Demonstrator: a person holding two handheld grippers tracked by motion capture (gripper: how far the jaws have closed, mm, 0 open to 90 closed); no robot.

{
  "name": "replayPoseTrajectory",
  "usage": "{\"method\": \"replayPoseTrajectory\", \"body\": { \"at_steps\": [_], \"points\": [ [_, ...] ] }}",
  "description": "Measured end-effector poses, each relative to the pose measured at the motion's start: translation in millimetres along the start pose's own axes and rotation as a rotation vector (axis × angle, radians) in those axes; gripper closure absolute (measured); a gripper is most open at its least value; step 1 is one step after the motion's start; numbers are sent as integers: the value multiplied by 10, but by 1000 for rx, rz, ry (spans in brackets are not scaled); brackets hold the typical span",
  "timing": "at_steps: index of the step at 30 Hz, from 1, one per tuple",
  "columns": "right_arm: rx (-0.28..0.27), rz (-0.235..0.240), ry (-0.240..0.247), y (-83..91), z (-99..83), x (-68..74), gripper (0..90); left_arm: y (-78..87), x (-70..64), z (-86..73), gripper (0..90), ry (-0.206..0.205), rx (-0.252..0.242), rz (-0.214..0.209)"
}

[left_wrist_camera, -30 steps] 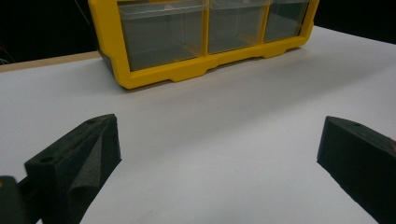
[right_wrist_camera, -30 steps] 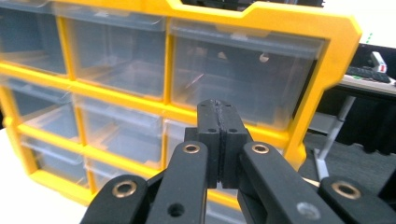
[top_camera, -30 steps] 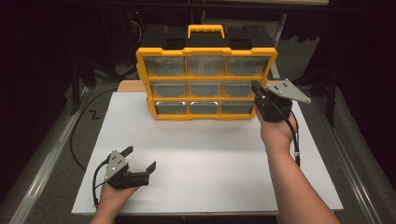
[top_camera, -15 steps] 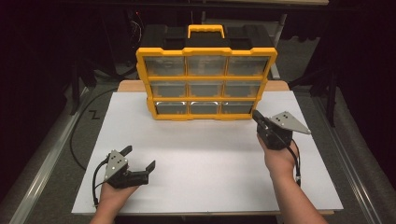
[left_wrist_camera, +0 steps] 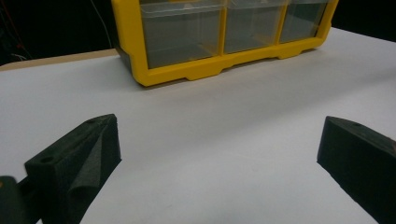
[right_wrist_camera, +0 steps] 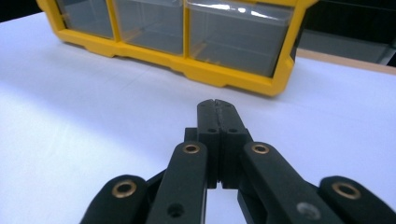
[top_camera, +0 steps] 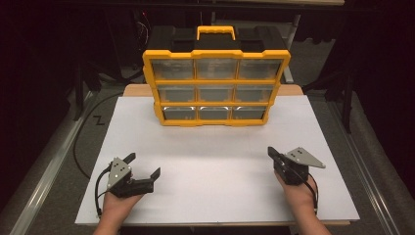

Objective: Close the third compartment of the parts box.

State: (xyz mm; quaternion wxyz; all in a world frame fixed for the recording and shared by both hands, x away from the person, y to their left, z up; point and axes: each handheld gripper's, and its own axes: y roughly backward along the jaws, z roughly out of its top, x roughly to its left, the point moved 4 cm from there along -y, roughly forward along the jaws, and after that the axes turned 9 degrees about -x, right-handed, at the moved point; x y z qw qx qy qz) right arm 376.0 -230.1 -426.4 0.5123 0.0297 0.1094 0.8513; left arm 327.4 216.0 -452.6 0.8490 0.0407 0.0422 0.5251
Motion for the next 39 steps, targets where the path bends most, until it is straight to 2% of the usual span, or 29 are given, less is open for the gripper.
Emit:
{"method": "replayPoseTrajectory", "body": {
  "at_steps": [2, 4, 7, 9, 11, 13, 14, 15, 16, 17, 18, 19, 20, 22, 24, 26, 27, 28, 29, 30, 32, 35, 39],
  "points": [
    [-17, -3, -26, 170, -56, -38, 881, 8, 12, -16, 3, 11, 7, 0],
    [-19, -2, -41, 195, -66, -58, 881, 1, 8, -23, 3, 5, 14, -2],
    [-25, -13, -107, 213, -88, -155, 881, -24, -6, -29, 3, 8, 17, -2],
    [-15, -3, -143, 182, -113, -165, 877, -30, -15, -40, 3, 4, 26, -3],
    [-2, 9, -124, 141, -126, -124, 851, -28, -26, -41, 3, -2, 28, -6],
    [20, 20, -83, 103, -145, -72, 813, -14, -24, -32, 3, 4, 21, -3],
    [48, 35, -79, 65, -174, -43, 739, -5, -21, -35, 3, 6, 22, -3],
    [48, 35, -79, 65, -174, -43, 739, -5, -21, -35, 3, 6, 22, -3],
    [73, 39, -86, 36, -203, -35, 657, -6, -20, -37, 3, 4, 25, -3],
    [73, 39, -86, 36, -203, -35, 657, -6, -16, -37, 3, 2, 26, -4],
    [88, 34, -65, 7, -243, -34, 533, -7, -10, -34, 3, 8, 23, -4],
    [97, 36, -67, 0, -253, -33, 496, -7, -9, -32, 3, 10, 22, -4],
    [97, 36, -67, 0, -253, -33, 496, -6, -8, -32, 3, 13, 21, -4],
    [122, 33, -76, -24, -285, -52, 408, -8, -16, -39, 3, 3, 26, -8],
    [99, 15, -78, -20, -280, -70, 321, -7, -13, -33, 3, 5, 23, -9],
    [80, -7, -90, 1, -274, -79, 166, 1, -3, -27, 3, 14, 19, -1],
    [80, -7, -90, 1, -274, -79, 166, 1, -2, -28, 3, 15, 20, -1],
    [46, -6, -112, 20, -236, -92, 89, 2, -2, -27, 3, 13, 20, -2],
    [46, -6, -112, 20, -236, -92, 89, 4, -2, -23, 3, 15, 17, -4],
    [31, -11, -118, 33, -214, -99, 30, 12, 4, -13, 3, 20, 12, -2],
    [-4, -22, -133, 97, -154, -111, 8, 24, 11, -2, 3, 40, 1, -2],
    [-39, -10, -129, 175, -103, -97, 8, 17, 6, -22, 3, 29, 19, -12],
    [-24, -16, -117, 131, -146, -108, 8, -8, 1, -32, 3, 38, 28, -7]
  ]
}}
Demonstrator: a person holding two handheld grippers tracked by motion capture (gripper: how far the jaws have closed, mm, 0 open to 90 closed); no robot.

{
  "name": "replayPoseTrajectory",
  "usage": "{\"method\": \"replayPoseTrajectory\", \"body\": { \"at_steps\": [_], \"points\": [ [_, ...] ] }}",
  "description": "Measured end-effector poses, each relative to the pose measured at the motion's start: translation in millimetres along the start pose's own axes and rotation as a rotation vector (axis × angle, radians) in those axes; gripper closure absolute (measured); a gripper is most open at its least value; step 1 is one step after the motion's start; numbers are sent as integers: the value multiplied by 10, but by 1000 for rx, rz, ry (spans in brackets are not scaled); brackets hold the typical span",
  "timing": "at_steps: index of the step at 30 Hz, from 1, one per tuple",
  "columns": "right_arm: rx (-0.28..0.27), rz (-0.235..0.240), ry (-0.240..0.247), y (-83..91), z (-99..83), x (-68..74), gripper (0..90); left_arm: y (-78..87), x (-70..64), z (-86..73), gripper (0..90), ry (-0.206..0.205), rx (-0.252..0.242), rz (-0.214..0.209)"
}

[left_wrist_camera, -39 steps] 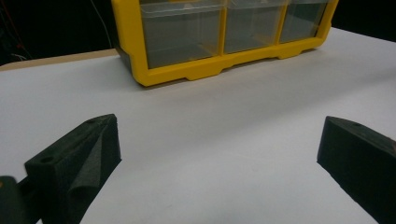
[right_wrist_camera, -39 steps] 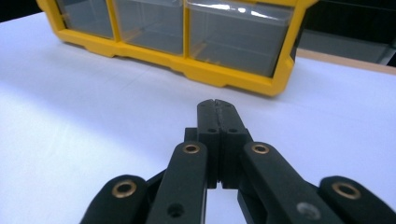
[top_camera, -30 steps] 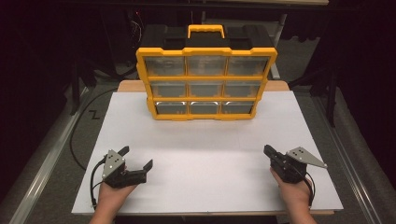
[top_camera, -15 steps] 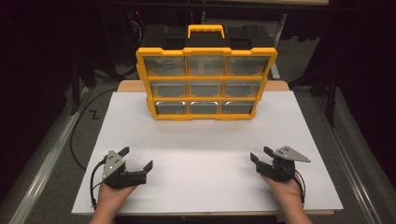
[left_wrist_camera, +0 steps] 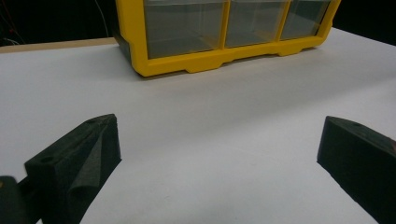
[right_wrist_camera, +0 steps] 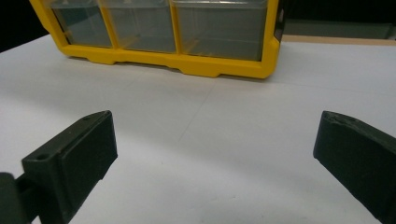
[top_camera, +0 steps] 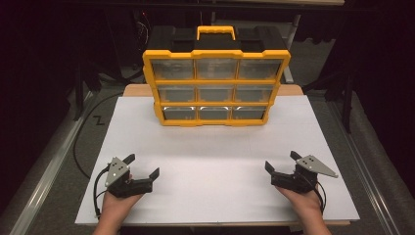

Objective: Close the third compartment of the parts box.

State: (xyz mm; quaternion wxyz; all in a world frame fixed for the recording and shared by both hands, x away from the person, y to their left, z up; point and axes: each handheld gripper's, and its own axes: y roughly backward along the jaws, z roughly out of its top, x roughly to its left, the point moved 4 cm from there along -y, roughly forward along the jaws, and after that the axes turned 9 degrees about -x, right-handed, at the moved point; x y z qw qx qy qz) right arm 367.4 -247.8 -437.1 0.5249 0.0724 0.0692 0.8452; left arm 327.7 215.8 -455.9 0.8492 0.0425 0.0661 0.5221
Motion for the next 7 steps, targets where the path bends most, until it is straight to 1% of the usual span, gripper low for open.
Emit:
{"method": "replayPoseTrajectory", "body": {
  "at_steps": [1, 3, 5, 6, 7],
  "points": [
    [5, -4, -12, -18, -8, -11, 8, -3, -7, -4, 3, -7, 3, 1],
    [6, -5, -8, -24, -13, -14, 8, -3, -14, -4, 3, -15, 5, 0],
    [19, -1, 10, -34, -41, -16, 8, 7, 0, 1, 3, -5, 2, 8],
    [34, 0, 11, -40, -59, -13, 8, 9, 4, 0, 3, -3, 2, 10],
    [34, 0, 11, -40, -59, -13, 8, 10, 8, -4, 3, -4, 4, 13]
  ]
}}
